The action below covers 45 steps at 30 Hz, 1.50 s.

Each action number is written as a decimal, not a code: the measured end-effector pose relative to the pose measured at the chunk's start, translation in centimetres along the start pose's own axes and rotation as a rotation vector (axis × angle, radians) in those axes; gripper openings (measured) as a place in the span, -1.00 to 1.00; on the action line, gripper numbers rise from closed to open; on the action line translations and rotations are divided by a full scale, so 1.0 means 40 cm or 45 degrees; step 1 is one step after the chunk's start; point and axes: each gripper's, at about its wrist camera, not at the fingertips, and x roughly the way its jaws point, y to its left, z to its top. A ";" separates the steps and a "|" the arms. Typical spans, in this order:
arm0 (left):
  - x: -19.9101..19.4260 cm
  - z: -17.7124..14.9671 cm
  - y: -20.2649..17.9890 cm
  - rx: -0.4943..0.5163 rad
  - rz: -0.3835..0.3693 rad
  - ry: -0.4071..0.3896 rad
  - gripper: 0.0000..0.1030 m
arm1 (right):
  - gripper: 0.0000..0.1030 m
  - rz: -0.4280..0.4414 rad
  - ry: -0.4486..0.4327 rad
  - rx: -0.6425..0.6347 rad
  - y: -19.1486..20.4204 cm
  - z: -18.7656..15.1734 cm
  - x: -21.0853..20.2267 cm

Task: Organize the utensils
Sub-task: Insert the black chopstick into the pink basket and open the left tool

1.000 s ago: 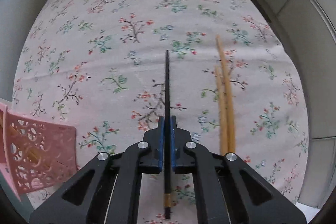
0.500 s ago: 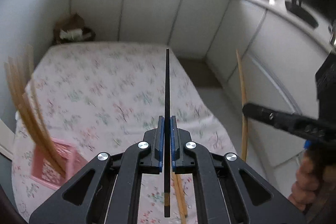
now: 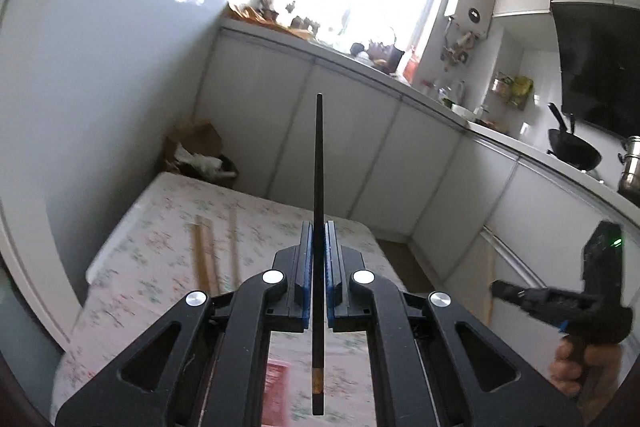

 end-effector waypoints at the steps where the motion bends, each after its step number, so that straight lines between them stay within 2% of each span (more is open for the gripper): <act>1: -0.002 -0.002 0.015 0.003 0.009 -0.017 -0.92 | -0.87 0.008 -0.024 -0.011 0.016 -0.001 0.001; 4: -0.002 -0.020 0.033 0.026 0.037 -0.048 -0.92 | -0.87 0.029 -0.061 -0.049 0.054 -0.008 0.007; 14: 0.054 -0.079 0.070 0.130 0.111 -0.006 -0.92 | -0.87 0.092 -0.124 -0.153 0.152 -0.035 0.041; 18: 0.057 -0.095 0.082 0.108 0.113 0.033 -0.91 | -0.86 0.103 -0.122 -0.168 0.164 -0.042 0.052; 23: 0.062 -0.117 0.081 0.140 0.156 0.046 -0.91 | -0.86 0.115 -0.139 -0.171 0.168 -0.052 0.058; 28: 0.064 -0.126 0.096 0.136 0.166 0.123 -0.89 | -0.86 0.138 -0.158 -0.178 0.173 -0.055 0.056; 31: 0.059 -0.120 0.108 0.109 0.184 0.192 -0.81 | -0.86 0.146 -0.157 -0.185 0.178 -0.058 0.061; 34: 0.037 -0.100 0.114 0.054 0.154 0.199 -0.78 | -0.86 0.144 -0.150 -0.190 0.185 -0.063 0.070; 35: 0.027 -0.087 0.117 0.019 0.146 0.194 -0.73 | -0.86 0.143 -0.149 -0.192 0.189 -0.066 0.074; 37: 0.001 -0.056 0.121 -0.055 0.148 0.174 -0.45 | -0.86 0.143 -0.151 -0.197 0.198 -0.069 0.080; 40: -0.033 -0.020 0.121 -0.125 0.147 0.134 -0.40 | -0.86 0.144 -0.161 -0.207 0.218 -0.077 0.096; 45: -0.024 0.000 0.128 -0.142 0.228 0.208 -0.37 | -0.86 0.158 -0.213 -0.194 0.249 -0.088 0.127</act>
